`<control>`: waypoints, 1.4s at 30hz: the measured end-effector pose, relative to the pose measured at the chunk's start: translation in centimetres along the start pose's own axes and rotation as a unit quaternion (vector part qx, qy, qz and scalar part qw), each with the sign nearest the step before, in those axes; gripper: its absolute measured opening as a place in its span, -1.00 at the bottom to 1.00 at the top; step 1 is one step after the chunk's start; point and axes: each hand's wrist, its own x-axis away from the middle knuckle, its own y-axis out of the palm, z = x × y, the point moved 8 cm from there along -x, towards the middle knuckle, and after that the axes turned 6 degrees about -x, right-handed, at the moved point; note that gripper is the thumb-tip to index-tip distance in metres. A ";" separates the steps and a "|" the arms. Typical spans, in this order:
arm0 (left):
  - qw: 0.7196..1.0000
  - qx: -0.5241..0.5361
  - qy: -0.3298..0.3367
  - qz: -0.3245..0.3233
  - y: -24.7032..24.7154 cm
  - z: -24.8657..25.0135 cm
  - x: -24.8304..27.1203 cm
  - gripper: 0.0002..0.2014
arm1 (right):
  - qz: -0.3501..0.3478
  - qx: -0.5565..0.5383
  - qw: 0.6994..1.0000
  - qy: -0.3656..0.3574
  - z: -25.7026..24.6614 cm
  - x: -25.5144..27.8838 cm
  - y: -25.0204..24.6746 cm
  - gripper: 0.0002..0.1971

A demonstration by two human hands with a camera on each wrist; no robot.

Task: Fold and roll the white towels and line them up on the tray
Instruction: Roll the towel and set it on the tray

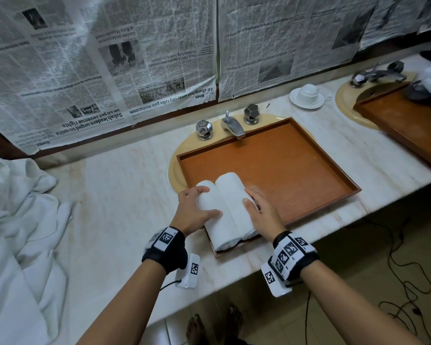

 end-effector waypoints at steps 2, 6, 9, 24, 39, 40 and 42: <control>1.000 -0.004 0.007 0.006 0.1 -0.1 0.2 -0.36 | 0.000 0.004 1.000 0.012 0.1 0.0 0.0 -0.58; 0.998 -0.023 0.045 0.034 0.3 0.2 0.9 -0.36 | -0.013 0.022 0.999 0.022 0.0 0.3 0.1 -0.44; 0.996 -0.042 0.063 0.051 0.2 0.3 1.5 -0.35 | -0.027 0.060 0.998 -0.011 -1.0 0.6 -0.1 -0.37; 0.983 -0.128 0.051 0.121 -8.9 -2.5 7.7 -0.33 | -0.084 0.248 0.941 -0.214 -11.1 3.7 6.9 -0.23; 0.927 -0.272 -0.077 0.246 -32.8 -20.2 20.3 -0.33 | -0.235 0.351 0.844 -0.331 -21.3 11.1 36.7 -0.06; 0.925 -0.274 -0.081 0.250 -34.1 -21.1 20.8 -0.33 | -0.240 0.355 0.840 -0.333 -21.7 11.3 38.5 -0.06; 0.920 -0.278 -0.086 0.261 -36.6 -22.6 21.8 -0.34 | -0.247 0.363 0.830 -0.344 -22.6 11.8 41.8 -0.07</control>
